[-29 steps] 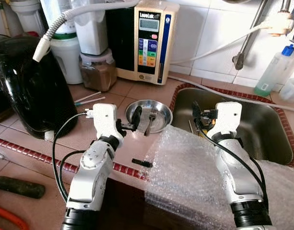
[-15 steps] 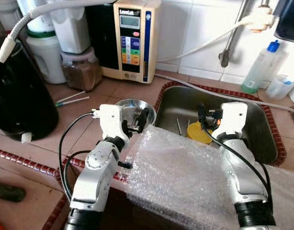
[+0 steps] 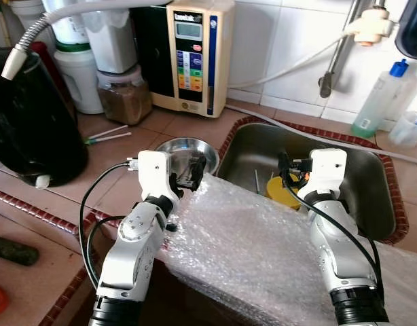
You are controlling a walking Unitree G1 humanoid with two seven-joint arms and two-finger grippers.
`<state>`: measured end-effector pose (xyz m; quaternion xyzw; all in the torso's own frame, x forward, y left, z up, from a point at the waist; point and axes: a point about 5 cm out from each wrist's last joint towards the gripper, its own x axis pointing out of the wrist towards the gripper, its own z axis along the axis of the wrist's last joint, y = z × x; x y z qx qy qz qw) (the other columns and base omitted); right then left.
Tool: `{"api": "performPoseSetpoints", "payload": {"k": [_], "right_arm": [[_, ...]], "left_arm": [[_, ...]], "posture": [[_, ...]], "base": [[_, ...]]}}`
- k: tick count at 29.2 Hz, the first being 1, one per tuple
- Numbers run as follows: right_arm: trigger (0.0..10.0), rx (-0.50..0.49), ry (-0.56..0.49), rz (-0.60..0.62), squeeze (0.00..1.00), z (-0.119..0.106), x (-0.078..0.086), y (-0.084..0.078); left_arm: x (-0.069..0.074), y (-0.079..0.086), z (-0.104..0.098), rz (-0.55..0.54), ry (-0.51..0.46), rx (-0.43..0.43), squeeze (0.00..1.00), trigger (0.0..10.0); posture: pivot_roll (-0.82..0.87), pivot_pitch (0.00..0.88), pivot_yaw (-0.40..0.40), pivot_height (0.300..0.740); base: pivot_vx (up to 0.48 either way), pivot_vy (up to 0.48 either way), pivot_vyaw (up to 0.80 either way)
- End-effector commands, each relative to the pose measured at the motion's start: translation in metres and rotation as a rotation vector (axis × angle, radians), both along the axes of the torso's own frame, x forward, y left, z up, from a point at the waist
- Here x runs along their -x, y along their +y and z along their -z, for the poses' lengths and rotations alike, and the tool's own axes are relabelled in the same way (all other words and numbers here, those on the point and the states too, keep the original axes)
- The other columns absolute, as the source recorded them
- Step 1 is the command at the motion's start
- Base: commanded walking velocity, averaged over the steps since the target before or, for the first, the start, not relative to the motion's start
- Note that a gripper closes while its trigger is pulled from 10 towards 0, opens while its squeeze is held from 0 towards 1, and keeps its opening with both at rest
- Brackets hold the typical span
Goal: Kitchen organization
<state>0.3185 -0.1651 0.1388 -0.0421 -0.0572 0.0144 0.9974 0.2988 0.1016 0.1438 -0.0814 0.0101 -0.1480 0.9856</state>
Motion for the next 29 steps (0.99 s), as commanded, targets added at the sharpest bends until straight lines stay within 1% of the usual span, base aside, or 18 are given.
{"api": "performPoseSetpoints", "payload": {"k": [1,2,3,5,6,8,11,12,14,15,18,21,24,29], "right_arm": [[10.0,0.003,-0.016,-0.006,0.00,-0.005,-0.002,0.001],[10.0,0.003,-0.016,-0.007,0.00,-0.005,-0.002,0.001],[10.0,0.003,-0.015,-0.008,0.00,-0.005,-0.002,0.001],[10.0,0.003,-0.015,-0.010,0.00,-0.005,-0.002,0.001],[10.0,-0.001,-0.013,-0.024,0.00,-0.005,-0.003,0.003],[10.0,-0.007,-0.012,-0.041,0.00,-0.006,-0.003,0.005],[10.0,-0.023,-0.012,-0.094,0.00,-0.008,-0.003,0.010],[10.0,-0.034,-0.011,-0.142,0.00,-0.009,-0.002,0.014],[10.0,-0.038,-0.007,-0.200,0.00,-0.010,0.001,0.020],[10.0,-0.033,-0.005,-0.214,0.00,-0.009,0.002,0.022],[10.0,-0.025,-0.004,-0.210,0.00,-0.007,0.002,0.023],[10.0,-0.030,0.006,-0.204,0.00,-0.004,0.003,0.023],[10.0,-0.028,0.014,-0.206,0.00,-0.003,0.004,0.024],[10.0,-0.025,0.019,-0.204,0.00,-0.002,0.004,0.023]], "left_arm": [[-0.001,0.001,-0.003,-0.011,-0.005,-0.017,0.00,10.0],[-0.002,0.002,-0.003,-0.015,-0.007,-0.029,0.00,10.0],[-0.002,0.003,-0.003,-0.014,-0.012,-0.059,0.00,10.0],[-0.001,0.003,-0.001,-0.008,-0.013,-0.066,0.00,10.0],[-0.001,0.006,0.003,-0.008,-0.006,-0.086,0.00,10.0],[0.000,0.008,0.007,-0.009,0.004,-0.098,0.00,10.0],[0.000,0.010,0.013,0.011,0.037,-0.082,0.00,10.0],[0.000,0.009,0.013,0.035,0.042,-0.098,0.00,10.0],[-0.002,0.008,0.012,0.046,0.042,-0.104,0.00,10.0],[-0.002,0.004,0.009,0.078,0.026,-0.108,0.00,10.0],[-0.002,0.000,0.006,0.096,0.015,-0.087,0.00,10.0],[0.002,-0.006,0.005,0.104,0.004,-0.079,0.00,10.0],[0.004,-0.006,0.007,0.106,0.010,-0.064,0.00,10.0],[0.003,-0.004,0.005,0.097,0.011,-0.046,0.00,10.0]], "posture": [[0.06,0.000,-0.025,0.740],[0.06,0.000,-0.028,0.740],[0.06,0.000,-0.028,0.740],[0.06,0.000,-0.031,0.740],[0.06,0.000,-0.031,0.740],[0.06,0.000,-0.031,0.740],[0.06,0.000,-0.036,0.740],[0.06,0.000,-0.036,0.740],[0.06,0.000,-0.036,0.740],[0.06,0.000,-0.036,0.740],[0.06,0.000,-0.034,0.740],[0.06,0.000,-0.032,0.740],[0.06,0.000,-0.032,0.740],[0.06,0.000,-0.034,0.740]], "base": [[0.000,0.000,0.00],[0.000,0.000,0.00],[0.000,0.000,0.00],[0.000,0.000,0.00],[0.000,0.000,0.00],[0.000,0.000,0.00],[0.000,0.000,0.00],[0.000,0.000,0.00],[0.000,0.000,0.00],[0.000,0.000,0.00],[0.000,0.000,0.00],[0.000,0.000,0.00],[0.000,0.000,0.00],[0.000,-0.050,0.00]]}}
